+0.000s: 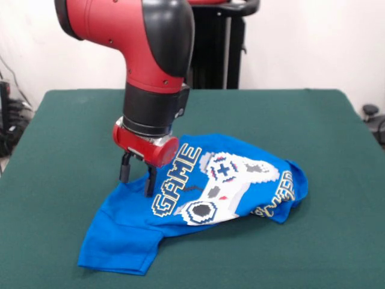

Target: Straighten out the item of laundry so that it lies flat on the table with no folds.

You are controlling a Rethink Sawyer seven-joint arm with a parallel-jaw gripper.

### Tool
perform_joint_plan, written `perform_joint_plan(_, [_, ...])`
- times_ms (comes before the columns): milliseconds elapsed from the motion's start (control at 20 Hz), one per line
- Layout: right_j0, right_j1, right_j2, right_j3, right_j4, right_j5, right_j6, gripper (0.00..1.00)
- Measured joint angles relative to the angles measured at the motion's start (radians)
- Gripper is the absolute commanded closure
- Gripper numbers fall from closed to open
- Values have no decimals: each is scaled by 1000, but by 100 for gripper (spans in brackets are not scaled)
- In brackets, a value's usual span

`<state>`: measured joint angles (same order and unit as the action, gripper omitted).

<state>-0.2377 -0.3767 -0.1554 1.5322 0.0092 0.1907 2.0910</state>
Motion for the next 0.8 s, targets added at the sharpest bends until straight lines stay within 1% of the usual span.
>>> perform_joint_plan(550, [-55, 2, 32, 45, 0, 21, 0, 0])
perform_joint_plan(800, [-60, 4, 46, 58, 0, 21, 0, 0])
